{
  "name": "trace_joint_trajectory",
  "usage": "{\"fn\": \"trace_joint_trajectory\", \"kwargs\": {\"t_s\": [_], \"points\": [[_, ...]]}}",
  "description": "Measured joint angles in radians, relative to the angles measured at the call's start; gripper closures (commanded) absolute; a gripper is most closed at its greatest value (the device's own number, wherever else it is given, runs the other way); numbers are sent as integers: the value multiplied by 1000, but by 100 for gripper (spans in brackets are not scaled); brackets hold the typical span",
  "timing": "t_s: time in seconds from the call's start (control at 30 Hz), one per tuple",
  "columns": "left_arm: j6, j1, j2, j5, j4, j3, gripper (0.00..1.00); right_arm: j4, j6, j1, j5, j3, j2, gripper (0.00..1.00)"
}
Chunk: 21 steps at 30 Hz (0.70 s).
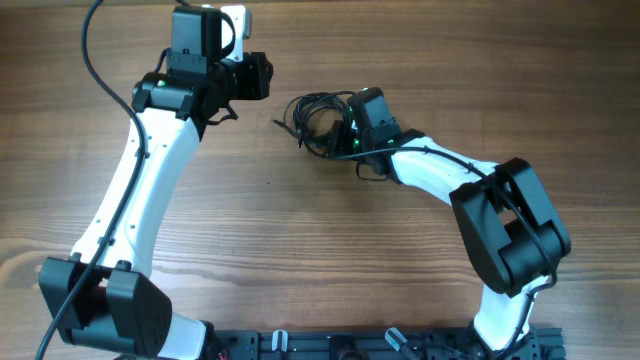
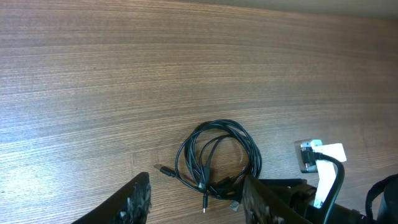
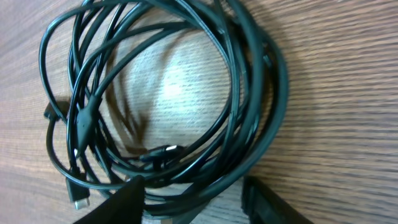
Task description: Untangle cables
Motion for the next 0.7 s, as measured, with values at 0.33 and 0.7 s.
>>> {"fn": "trace_joint_trajectory", "kwargs": {"t_s": [0.33, 0.7], "points": [[0, 0, 0, 0, -3, 0, 50, 7, 18, -1, 31, 0, 0, 95], [0, 0, 0, 0, -16, 0, 46, 10, -24, -16, 30, 88, 0, 95]]}}
